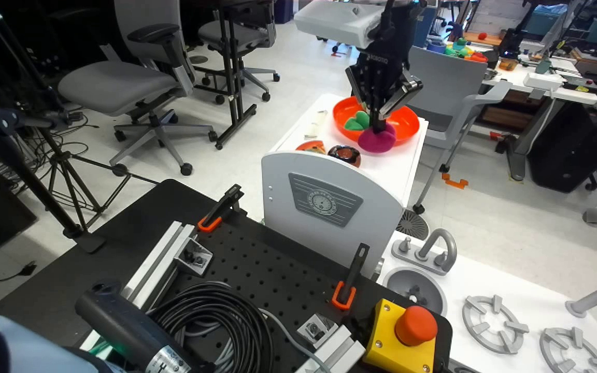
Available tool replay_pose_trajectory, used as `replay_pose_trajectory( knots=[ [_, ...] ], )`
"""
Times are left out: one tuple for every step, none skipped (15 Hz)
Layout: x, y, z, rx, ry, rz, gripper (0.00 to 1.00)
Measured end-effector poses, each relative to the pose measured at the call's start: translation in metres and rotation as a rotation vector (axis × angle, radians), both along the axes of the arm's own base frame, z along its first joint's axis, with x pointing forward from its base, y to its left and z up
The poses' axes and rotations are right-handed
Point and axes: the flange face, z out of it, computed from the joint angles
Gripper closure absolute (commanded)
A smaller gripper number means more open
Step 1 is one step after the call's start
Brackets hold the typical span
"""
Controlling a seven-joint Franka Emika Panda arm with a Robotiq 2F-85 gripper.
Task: Pick up the purple toy and put it in the orange plate.
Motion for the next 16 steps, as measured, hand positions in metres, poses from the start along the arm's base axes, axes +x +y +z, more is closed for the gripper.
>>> replay_pose_trajectory(
  knots=[
    [0.000, 0.000, 0.000, 0.000, 0.000, 0.000, 0.99],
    [0.000, 0.000, 0.000, 0.000, 0.000, 0.000, 0.99],
    [0.000, 0.000, 0.000, 0.000, 0.000, 0.000, 0.99],
    [0.000, 0.000, 0.000, 0.000, 0.000, 0.001, 0.99],
    [0.000, -0.001, 0.000, 0.000, 0.000, 0.001, 0.99],
    [0.000, -0.002, 0.000, 0.000, 0.000, 0.002, 0.99],
    [0.000, -0.003, 0.000, 0.000, 0.001, 0.005, 0.99],
    [0.000, -0.004, 0.000, 0.000, 0.001, 0.009, 0.99],
    [0.000, -0.006, 0.001, 0.000, -0.001, 0.016, 0.99],
    [0.001, -0.007, 0.001, 0.001, -0.006, 0.023, 0.99],
    [0.001, -0.009, 0.002, 0.003, -0.010, 0.029, 0.99],
    [0.002, -0.012, 0.002, 0.005, -0.013, 0.034, 0.99],
    [0.002, -0.014, 0.003, 0.008, -0.017, 0.036, 0.99],
    [0.003, -0.017, 0.005, 0.017, -0.021, 0.031, 0.99],
    [0.005, -0.021, 0.007, 0.031, -0.025, 0.024, 0.99],
    [0.008, -0.025, 0.010, 0.050, -0.032, 0.012, 0.99]
  ],
)
